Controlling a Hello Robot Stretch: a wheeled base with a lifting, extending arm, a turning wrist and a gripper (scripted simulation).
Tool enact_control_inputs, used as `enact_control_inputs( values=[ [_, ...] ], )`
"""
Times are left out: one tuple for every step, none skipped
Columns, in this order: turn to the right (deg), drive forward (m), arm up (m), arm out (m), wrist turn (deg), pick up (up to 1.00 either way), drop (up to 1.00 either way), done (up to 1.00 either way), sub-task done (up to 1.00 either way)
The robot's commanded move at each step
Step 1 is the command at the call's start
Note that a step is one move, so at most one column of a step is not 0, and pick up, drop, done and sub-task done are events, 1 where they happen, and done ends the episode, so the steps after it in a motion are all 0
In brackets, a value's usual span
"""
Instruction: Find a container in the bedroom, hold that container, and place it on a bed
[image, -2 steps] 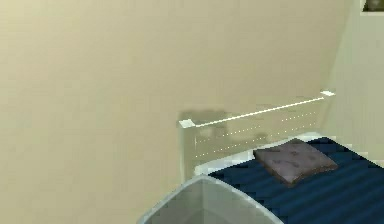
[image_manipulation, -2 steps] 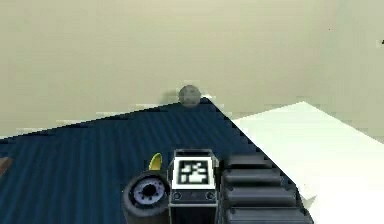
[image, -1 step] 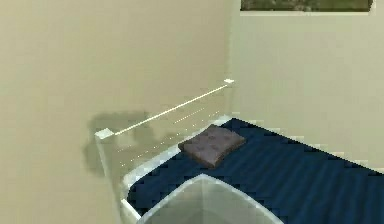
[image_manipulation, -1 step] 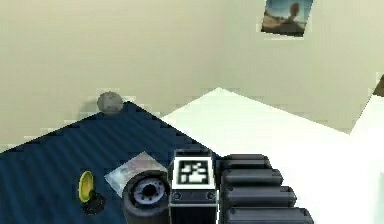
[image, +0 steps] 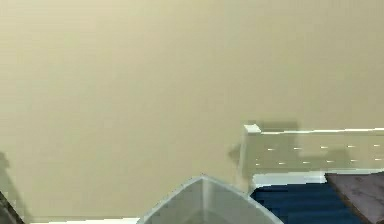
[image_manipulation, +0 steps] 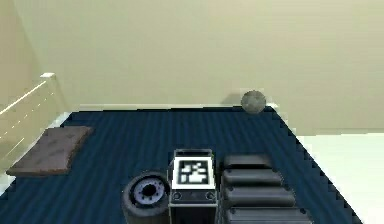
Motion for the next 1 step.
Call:
enact_control_inputs(
  values=[
    [-45.0, 0.00, 0.00, 0.00, 0.0, 0.00, 0.00, 0.00, 0.00]
  ],
)
